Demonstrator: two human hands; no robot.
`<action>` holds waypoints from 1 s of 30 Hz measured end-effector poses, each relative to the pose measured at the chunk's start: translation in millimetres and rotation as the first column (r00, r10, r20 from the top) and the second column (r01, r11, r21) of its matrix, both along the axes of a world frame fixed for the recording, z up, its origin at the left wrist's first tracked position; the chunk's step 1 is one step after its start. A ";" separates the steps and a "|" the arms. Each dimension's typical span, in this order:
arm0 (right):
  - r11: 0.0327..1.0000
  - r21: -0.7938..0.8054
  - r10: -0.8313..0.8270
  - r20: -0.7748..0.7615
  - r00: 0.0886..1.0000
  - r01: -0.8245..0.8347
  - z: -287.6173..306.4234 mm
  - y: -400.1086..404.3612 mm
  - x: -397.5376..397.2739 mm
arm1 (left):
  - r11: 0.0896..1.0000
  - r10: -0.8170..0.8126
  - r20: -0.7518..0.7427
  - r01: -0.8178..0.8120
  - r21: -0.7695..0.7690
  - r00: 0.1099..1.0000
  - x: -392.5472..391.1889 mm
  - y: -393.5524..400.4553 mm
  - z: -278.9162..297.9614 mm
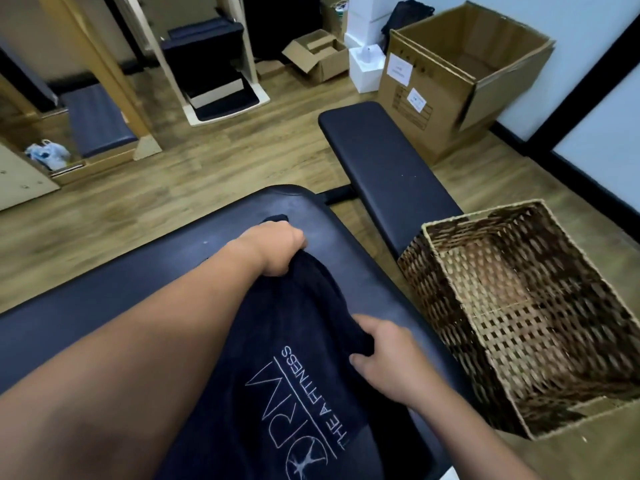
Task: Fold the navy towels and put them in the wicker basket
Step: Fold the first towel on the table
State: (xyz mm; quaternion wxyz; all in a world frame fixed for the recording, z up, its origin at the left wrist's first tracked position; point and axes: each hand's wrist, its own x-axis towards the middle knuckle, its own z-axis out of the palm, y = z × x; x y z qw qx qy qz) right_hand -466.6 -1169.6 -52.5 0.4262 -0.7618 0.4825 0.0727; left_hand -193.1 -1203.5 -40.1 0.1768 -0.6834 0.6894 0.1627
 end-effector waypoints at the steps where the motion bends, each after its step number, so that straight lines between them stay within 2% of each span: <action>1: 0.998 0.026 0.050 0.024 0.998 -0.050 4.2 4.1 4.3 | 0.999 0.031 0.005 -0.030 -0.028 1.000 5.4 9.3 2.8; 4: 0.972 0.118 0.195 0.082 0.977 -0.203 18.1 25.1 23.8 | 0.990 0.107 0.028 -0.104 -0.096 0.994 28.5 47.0 11.6; 9: 0.906 0.126 0.382 0.170 0.908 -0.404 32.7 87.7 67.3 | 0.961 0.230 -0.030 -0.232 -0.150 0.973 67.7 142.6 19.6; 15: 0.840 0.233 0.443 0.225 0.868 -0.489 33.8 189.8 111.0 | 0.873 0.412 -0.088 -0.420 -0.248 0.907 102.7 282.8 5.9; 19: 0.838 0.192 0.463 0.248 0.851 -0.511 36.0 265.3 140.1 | 0.786 0.492 -0.156 -0.514 -0.344 0.857 119.8 366.3 1.9; 22: 0.818 0.153 0.527 0.188 0.829 -0.554 37.7 323.8 162.3 | 0.726 0.524 -0.214 -0.564 -0.393 0.824 134.3 428.2 -2.4; 25: 0.772 0.138 0.607 0.129 0.784 -0.620 41.6 383.8 179.9 | 0.714 0.540 -0.227 -0.584 -0.386 0.810 150.3 490.9 -10.2; 30: 0.717 0.111 0.687 0.052 0.725 -0.688 36.0 442.1 195.2 | 0.642 0.596 -0.277 -0.654 -0.401 0.754 155.5 563.3 -24.7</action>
